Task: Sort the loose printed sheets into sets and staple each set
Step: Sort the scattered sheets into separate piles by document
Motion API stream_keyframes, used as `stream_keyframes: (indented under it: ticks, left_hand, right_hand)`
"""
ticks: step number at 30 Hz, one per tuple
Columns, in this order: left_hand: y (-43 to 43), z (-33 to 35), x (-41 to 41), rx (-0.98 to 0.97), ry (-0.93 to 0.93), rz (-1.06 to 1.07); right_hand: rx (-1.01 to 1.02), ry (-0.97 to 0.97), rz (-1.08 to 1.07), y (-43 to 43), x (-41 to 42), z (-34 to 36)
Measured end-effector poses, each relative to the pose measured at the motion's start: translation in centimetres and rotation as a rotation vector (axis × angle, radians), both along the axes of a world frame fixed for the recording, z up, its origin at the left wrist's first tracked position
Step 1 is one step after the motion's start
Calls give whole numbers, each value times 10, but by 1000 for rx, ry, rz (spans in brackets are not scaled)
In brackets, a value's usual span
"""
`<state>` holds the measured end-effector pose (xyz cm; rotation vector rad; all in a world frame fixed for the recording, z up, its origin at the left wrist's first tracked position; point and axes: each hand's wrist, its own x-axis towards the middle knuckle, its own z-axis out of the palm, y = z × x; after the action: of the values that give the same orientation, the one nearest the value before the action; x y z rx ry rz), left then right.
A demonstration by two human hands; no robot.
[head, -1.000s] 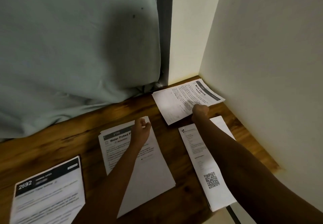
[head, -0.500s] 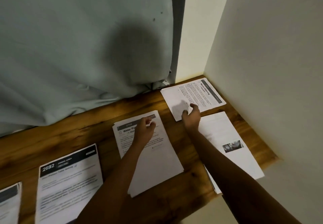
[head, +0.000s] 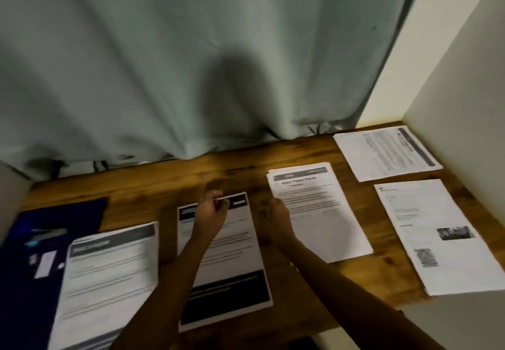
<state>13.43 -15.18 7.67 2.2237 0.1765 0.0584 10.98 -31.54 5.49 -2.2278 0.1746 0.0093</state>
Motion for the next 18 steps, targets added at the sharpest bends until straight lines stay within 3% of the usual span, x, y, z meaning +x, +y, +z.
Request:
stream_keyframes:
  ticks: [8,13,18]
  left_hand:
    - [137,-37,-63,133,51,70]
    - [188,-62,-100,381,160,127]
    - [216,-77,-131,477,281,145]
  right_hand:
    - [-76,56,377,116,-41,-20]
    - [-292,34,663,160,-62,-31]
    - [-399,21,869,197,-75,-37]
